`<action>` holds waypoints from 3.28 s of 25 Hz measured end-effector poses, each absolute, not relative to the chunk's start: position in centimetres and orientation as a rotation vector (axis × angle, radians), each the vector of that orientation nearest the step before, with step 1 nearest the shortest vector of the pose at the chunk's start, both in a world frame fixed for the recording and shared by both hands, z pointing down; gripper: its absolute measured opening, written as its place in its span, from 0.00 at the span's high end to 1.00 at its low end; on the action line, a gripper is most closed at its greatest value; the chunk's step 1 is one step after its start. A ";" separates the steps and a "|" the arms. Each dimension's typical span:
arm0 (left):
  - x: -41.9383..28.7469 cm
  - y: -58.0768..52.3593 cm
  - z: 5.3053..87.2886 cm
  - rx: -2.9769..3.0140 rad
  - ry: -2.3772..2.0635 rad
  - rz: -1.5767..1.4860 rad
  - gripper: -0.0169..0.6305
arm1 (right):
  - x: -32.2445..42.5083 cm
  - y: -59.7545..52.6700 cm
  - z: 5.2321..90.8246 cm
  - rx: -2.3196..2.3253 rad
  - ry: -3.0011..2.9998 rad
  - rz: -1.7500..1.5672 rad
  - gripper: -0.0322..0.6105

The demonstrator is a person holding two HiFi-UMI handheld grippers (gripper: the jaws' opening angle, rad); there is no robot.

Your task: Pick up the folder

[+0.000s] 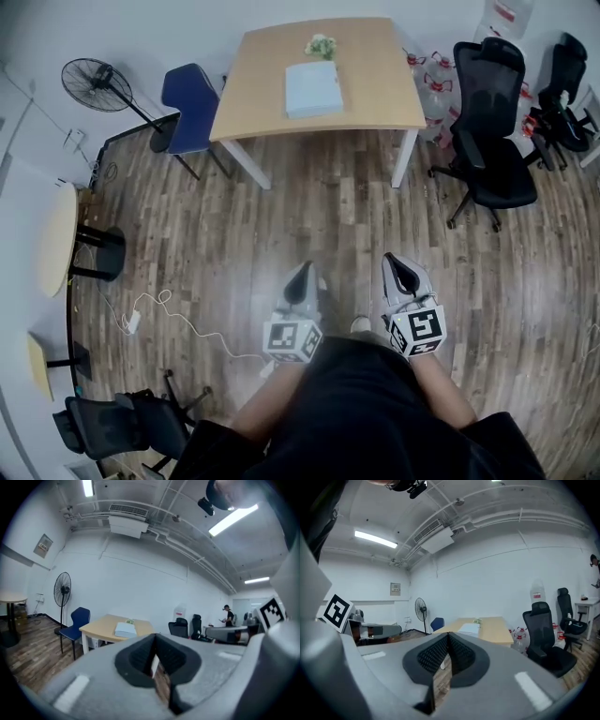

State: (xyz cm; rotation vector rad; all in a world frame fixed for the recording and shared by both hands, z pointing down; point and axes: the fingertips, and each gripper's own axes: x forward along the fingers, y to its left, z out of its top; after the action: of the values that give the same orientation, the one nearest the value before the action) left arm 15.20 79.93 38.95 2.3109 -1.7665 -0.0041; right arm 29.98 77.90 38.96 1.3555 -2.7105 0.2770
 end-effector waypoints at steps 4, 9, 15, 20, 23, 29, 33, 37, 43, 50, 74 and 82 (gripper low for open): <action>15.8 78.3 40.2 2.301 -1.739 0.025 0.97 | 30.7 76.6 39.9 1.344 -2.705 0.273 0.95; 16.6 75.0 41.0 2.322 -1.692 0.031 0.97 | 31.2 74.4 41.3 1.360 -2.667 0.307 0.95; 15.6 68.3 42.9 2.320 -1.613 0.063 0.97 | 30.4 68.6 43.1 1.406 -2.587 0.352 0.95; 13.1 60.4 43.2 2.313 -1.604 0.035 0.97 | 28.1 61.2 45.3 1.370 -2.548 0.435 0.95; 10.1 55.7 43.5 2.300 -1.586 0.048 0.97 | 25.8 55.6 45.3 1.372 -2.528 0.452 0.95; 2.4 44.7 41.8 2.298 -1.599 0.032 0.97 | 20.6 43.4 43.4 1.400 -2.523 0.471 0.95; -2.1 38.8 41.1 2.294 -1.619 0.001 0.97 | 14.7 37.2 43.0 1.315 -2.567 0.461 0.95; -5.8 34.4 40.9 2.284 -1.617 -0.028 0.97 | 9.9 32.5 43.2 1.282 -2.557 0.462 0.95; -9.2 31.2 41.4 2.290 -1.603 -0.050 0.97 | 5.6 30.4 43.7 1.151 -2.612 0.476 0.95; -11.0 30.3 42.1 2.244 -1.638 -0.065 0.97 | 5.2 28.4 44.9 1.183 -2.575 0.489 0.95; -10.3 5.4 50.3 2.013 -1.638 0.087 0.97 | 10.1 1.1 52.4 1.212 -2.488 0.625 0.95; -10.0 -1.0 58.9 1.871 -1.539 0.255 0.96 | 11.1 -5.3 60.9 1.146 -2.342 0.880 0.81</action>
State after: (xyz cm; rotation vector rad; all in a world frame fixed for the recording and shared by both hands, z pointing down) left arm -10.00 -1.04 58.90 1.8711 -1.5391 0.2550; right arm 11.07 -5.32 60.95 1.1456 -2.3420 0.8798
